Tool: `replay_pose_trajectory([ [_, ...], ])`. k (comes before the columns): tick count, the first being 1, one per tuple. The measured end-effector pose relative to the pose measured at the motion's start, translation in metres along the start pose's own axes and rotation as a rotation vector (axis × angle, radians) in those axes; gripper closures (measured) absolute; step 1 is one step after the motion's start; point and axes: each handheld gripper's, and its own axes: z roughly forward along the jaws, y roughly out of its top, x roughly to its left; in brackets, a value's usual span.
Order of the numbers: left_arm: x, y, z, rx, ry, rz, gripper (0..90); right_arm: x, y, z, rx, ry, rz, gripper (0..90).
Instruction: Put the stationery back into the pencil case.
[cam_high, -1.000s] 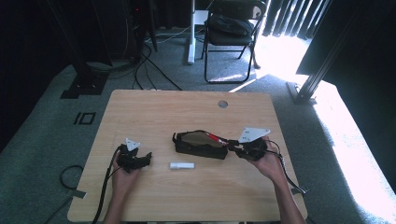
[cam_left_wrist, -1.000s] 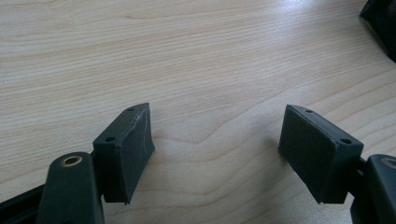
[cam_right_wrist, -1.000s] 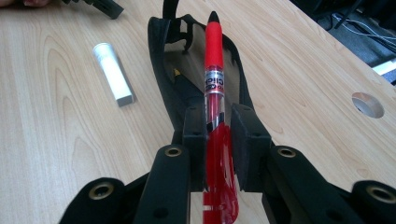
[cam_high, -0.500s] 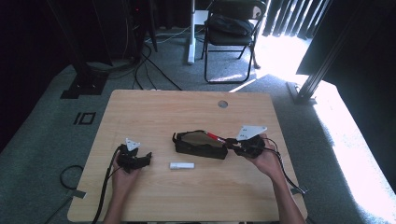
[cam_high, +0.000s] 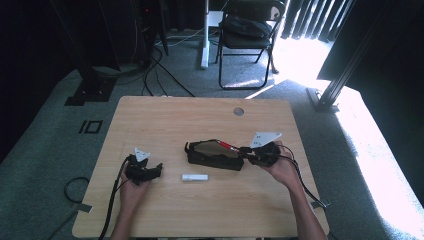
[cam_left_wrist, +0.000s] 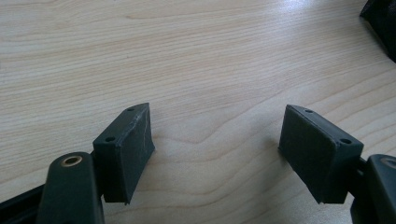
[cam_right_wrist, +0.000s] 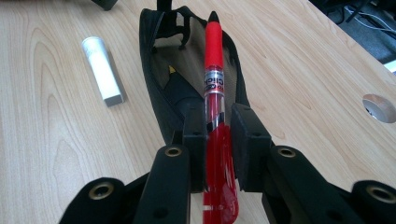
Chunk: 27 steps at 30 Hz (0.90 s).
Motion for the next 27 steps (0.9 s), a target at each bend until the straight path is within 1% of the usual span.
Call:
replay_pose_trajectory([
  [9,0.000,0.000,0.000,-0.001,0.000,-0.001,25.9,-0.002,0.002,0.005,0.006,0.010,-0.001,76.8],
  [18,0.000,0.000,0.000,-0.002,0.000,-0.002,26.0,-0.003,0.008,0.011,0.006,0.024,-0.020,76.7],
  [27,0.000,0.000,0.000,-0.002,0.000,-0.002,26.0,-0.004,0.011,0.016,0.012,0.036,-0.024,76.7],
])
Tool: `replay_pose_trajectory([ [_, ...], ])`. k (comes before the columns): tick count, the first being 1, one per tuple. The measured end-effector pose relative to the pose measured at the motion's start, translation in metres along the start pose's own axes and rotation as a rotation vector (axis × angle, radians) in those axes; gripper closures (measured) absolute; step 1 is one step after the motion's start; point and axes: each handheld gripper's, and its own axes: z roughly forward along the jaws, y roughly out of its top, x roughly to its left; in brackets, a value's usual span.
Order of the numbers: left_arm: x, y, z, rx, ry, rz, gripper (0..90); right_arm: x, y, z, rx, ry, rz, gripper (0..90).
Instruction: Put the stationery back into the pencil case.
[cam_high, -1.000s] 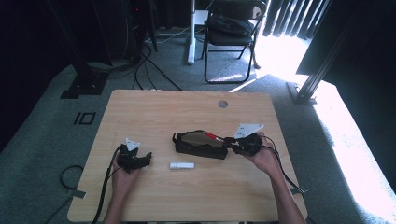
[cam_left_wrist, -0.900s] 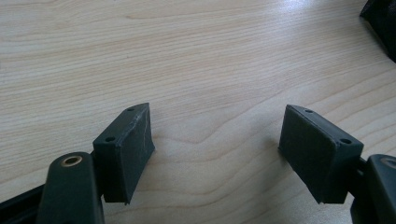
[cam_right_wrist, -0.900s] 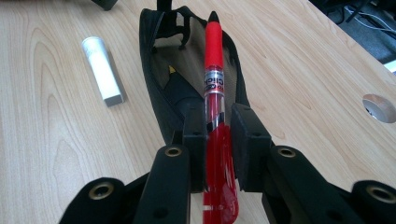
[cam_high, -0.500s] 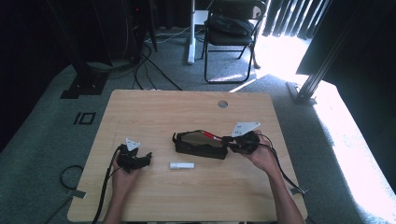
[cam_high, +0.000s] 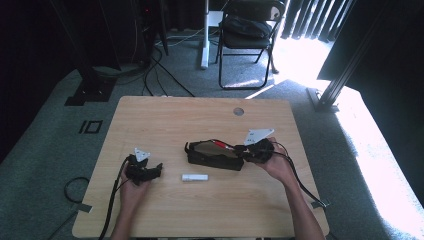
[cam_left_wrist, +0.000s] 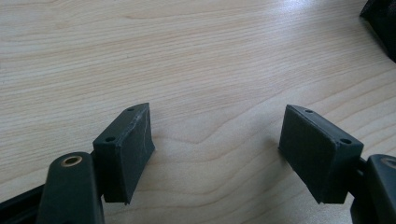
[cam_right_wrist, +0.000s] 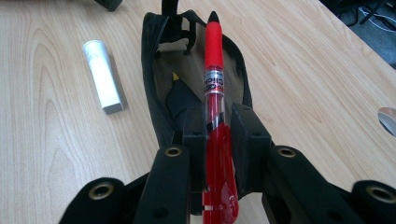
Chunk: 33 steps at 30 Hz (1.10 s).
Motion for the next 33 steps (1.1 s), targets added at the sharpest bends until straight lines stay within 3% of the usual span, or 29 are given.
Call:
replay_pose_trajectory([
  [33,0.000,0.000,0.000,0.000,0.000,0.000,26.0,-0.003,0.008,0.020,0.024,0.033,-0.019,76.7],
])
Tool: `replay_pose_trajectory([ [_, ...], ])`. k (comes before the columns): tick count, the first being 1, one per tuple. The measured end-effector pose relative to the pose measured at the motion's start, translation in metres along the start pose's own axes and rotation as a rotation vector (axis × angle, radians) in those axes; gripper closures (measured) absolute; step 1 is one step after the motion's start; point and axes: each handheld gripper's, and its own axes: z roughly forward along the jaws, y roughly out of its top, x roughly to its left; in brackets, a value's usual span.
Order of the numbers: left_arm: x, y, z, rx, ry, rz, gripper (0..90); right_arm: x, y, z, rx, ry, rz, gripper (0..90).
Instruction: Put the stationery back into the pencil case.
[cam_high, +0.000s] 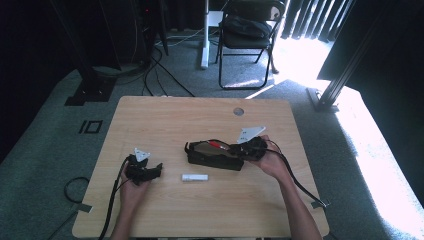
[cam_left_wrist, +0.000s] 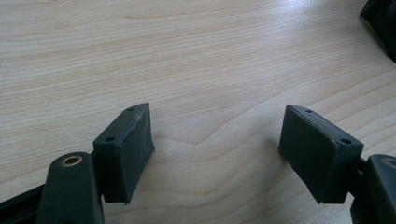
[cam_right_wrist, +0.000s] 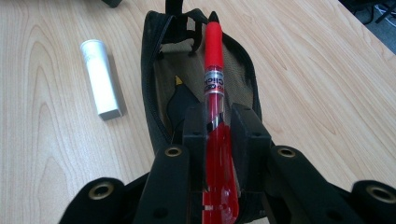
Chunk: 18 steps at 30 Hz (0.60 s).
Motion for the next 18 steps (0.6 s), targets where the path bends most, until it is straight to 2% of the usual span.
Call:
replay_pose_trajectory([
  [18,0.000,0.000,0.000,0.000,0.000,0.000,26.0,-0.001,-0.001,0.012,0.021,0.010,-0.002,76.7],
])
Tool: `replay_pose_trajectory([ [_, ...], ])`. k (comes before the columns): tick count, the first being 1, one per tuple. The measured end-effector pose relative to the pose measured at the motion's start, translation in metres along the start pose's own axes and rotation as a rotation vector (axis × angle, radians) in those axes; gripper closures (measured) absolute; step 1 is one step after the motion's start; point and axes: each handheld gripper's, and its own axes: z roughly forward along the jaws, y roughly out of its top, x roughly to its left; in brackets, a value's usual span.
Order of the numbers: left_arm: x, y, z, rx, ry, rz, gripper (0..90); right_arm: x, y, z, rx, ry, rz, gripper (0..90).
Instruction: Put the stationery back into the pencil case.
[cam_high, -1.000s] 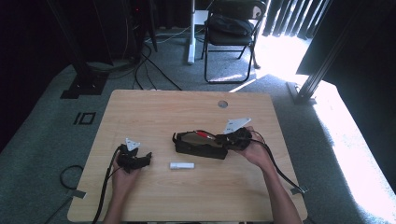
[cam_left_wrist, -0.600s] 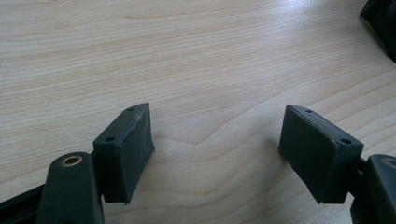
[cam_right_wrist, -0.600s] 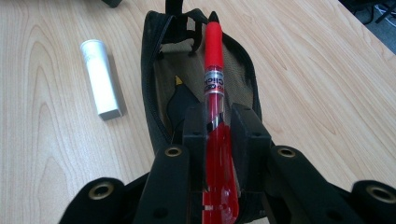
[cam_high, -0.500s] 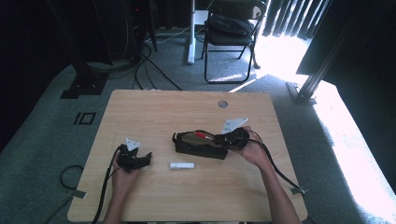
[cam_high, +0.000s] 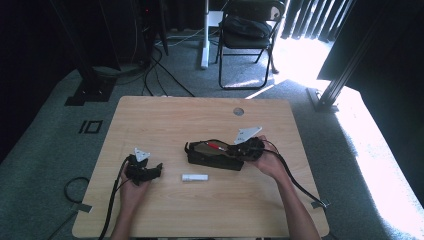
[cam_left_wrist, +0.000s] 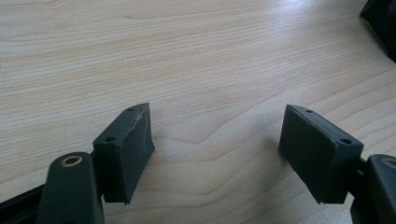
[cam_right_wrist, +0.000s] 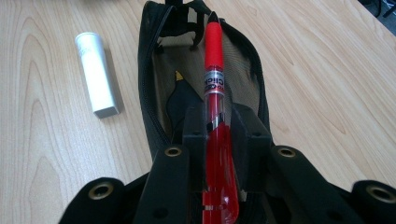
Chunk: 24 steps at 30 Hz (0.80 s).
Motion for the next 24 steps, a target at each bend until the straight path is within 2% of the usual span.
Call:
replay_pose_trajectory([
  [24,0.000,0.000,0.000,0.000,0.001,0.002,26.0,0.002,0.001,0.011,0.025,0.009,-0.012,76.5],
])
